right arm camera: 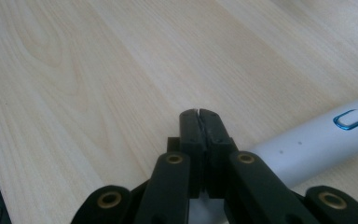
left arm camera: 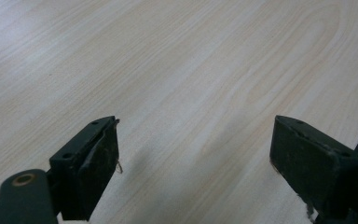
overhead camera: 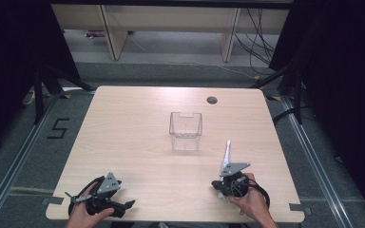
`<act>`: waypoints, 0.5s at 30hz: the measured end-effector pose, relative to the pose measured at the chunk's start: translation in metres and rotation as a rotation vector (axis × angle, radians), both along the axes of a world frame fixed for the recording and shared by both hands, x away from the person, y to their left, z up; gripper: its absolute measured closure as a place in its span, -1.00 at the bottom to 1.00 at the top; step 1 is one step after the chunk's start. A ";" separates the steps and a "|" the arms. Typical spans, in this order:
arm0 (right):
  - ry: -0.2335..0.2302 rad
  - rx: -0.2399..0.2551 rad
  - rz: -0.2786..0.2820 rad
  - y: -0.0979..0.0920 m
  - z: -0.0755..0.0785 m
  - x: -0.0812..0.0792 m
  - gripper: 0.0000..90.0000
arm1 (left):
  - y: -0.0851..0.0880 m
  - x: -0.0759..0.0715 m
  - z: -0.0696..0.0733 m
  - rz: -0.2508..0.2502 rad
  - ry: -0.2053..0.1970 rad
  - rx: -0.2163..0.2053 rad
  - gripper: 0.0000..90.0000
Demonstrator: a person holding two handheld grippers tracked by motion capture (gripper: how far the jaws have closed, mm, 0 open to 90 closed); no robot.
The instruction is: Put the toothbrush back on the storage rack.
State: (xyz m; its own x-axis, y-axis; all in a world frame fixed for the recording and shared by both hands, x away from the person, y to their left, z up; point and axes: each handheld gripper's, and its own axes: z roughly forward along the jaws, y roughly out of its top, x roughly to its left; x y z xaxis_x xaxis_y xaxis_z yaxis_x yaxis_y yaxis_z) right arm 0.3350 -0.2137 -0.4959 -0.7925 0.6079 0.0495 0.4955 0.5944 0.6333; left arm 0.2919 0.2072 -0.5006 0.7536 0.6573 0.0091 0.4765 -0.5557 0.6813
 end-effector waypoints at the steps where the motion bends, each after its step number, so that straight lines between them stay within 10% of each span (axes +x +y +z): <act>1: -0.003 0.001 0.009 -0.001 0.000 0.000 0.98 | 0.000 0.000 0.000 0.000 0.000 0.001 -0.66; 15: 0.017 -0.006 -0.019 -0.018 0.001 -0.003 0.98 | -0.001 0.000 -0.001 0.008 0.000 -0.009 -0.66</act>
